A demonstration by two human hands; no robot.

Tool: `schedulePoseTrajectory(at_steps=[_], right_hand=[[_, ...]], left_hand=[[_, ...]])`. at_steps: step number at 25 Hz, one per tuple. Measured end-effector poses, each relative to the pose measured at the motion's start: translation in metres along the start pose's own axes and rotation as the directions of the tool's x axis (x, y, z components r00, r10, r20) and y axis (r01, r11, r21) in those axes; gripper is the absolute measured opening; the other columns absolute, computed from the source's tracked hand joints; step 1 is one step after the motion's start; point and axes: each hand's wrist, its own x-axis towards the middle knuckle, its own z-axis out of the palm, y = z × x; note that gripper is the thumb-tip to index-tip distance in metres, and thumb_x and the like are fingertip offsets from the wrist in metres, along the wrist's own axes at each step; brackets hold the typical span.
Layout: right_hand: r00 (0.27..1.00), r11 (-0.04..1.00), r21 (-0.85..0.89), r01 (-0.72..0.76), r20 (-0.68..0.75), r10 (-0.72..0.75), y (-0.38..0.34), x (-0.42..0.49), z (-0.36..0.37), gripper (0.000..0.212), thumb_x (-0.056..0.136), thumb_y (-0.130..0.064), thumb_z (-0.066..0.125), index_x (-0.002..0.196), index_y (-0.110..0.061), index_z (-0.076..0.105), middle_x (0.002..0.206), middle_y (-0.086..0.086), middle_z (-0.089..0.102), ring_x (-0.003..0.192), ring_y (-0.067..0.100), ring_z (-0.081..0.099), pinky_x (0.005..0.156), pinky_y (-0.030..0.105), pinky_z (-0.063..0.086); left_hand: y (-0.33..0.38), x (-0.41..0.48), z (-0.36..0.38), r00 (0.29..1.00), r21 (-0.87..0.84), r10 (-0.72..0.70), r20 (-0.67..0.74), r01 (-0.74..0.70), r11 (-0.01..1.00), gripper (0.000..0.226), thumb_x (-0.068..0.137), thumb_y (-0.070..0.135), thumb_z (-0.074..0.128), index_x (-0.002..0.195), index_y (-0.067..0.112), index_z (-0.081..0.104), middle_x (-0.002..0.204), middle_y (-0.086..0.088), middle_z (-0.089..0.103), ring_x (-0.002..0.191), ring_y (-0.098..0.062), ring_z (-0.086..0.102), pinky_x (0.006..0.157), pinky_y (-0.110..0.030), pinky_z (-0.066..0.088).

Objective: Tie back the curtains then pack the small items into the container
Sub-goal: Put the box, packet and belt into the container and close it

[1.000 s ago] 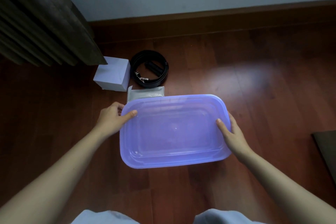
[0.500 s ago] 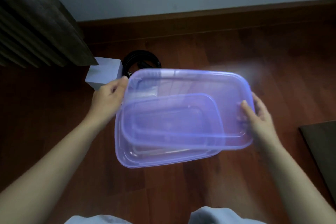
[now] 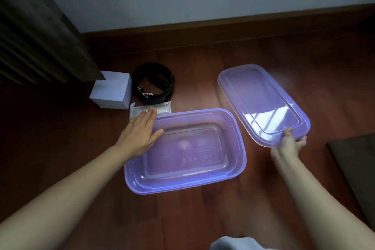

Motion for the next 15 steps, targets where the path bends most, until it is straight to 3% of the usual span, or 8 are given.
schedulePoseTrajectory(at_steps=[4,7,8,10,12,13,15], right_hand=[[0.996,0.961,-0.278,-0.008,-0.085,-0.016,0.016,0.010,-0.005,0.063,0.091,-0.015,0.055,0.144,-0.009,0.022,0.144,0.012,0.040,0.122,0.021,0.050,0.102,0.026,0.039],[0.984,0.769,-0.625,-0.134,-0.175,0.029,0.014,0.011,-0.007,0.065,0.088,-0.020,0.058,0.142,-0.004,0.027,0.150,0.024,0.021,0.134,0.035,0.035,0.108,0.033,0.031],[0.989,0.717,-0.691,-0.086,-0.148,-0.024,0.011,0.007,-0.006,0.065,0.087,-0.019,0.058,0.142,-0.002,0.027,0.149,0.027,0.017,0.134,0.037,0.032,0.109,0.032,0.029],[0.968,0.655,-0.720,0.230,0.103,-0.228,0.011,-0.009,-0.001,0.067,0.086,-0.026,0.055,0.141,0.001,0.029,0.145,0.028,0.021,0.131,0.038,0.034,0.110,0.032,0.027],[0.804,0.520,-0.616,0.591,0.500,-0.321,0.015,-0.037,0.005,0.071,0.082,-0.040,0.049,0.138,0.002,0.035,0.139,0.025,0.033,0.128,0.034,0.037,0.108,0.030,0.025],[0.697,0.458,-0.543,0.704,0.651,-0.299,0.017,-0.051,0.007,0.070,0.082,-0.043,0.049,0.136,0.001,0.038,0.136,0.022,0.039,0.127,0.030,0.038,0.106,0.026,0.026],[0.538,0.329,-0.462,0.823,0.821,-0.192,0.024,-0.071,0.012,0.069,0.084,-0.041,0.060,0.137,-0.003,0.038,0.136,0.016,0.043,0.127,0.025,0.040,0.105,0.027,0.029]], left_hand=[[-0.002,0.001,0.004,1.000,0.026,-0.002,-0.019,0.002,1.000,0.072,0.096,0.055,0.023,0.151,0.014,-0.001,0.160,-0.003,0.000,0.147,-0.018,-0.002,0.118,-0.037,0.005],[0.000,-0.002,0.003,0.999,0.012,-0.013,-0.030,0.014,1.000,0.076,0.092,0.061,0.017,0.151,0.015,0.003,0.160,-0.001,0.003,0.147,-0.016,-0.001,0.117,-0.037,0.002],[0.000,-0.002,0.002,0.997,0.003,-0.019,-0.070,0.019,1.000,0.080,0.088,0.064,0.010,0.151,0.015,0.005,0.160,-0.001,0.006,0.147,-0.016,0.001,0.117,-0.037,0.002],[-0.005,0.003,-0.005,0.971,-0.081,-0.059,-0.233,0.041,0.996,0.080,0.086,0.060,0.011,0.150,0.012,0.017,0.158,-0.005,0.016,0.146,-0.020,0.011,0.117,-0.038,0.009],[-0.019,0.017,-0.014,0.900,-0.210,-0.199,-0.387,0.124,0.970,0.066,0.093,0.048,0.030,0.147,0.009,0.026,0.156,-0.013,0.021,0.144,-0.028,0.017,0.114,-0.043,0.019],[-0.029,0.025,-0.020,0.875,-0.246,-0.284,-0.393,0.197,0.949,0.061,0.095,0.042,0.037,0.147,0.010,0.026,0.157,-0.014,0.017,0.144,-0.031,0.016,0.113,-0.046,0.021],[-0.054,0.037,-0.028,0.875,-0.186,-0.391,-0.286,0.349,0.918,0.061,0.097,0.040,0.038,0.149,0.016,0.019,0.159,-0.014,0.008,0.145,-0.033,0.008,0.113,-0.052,0.018]])
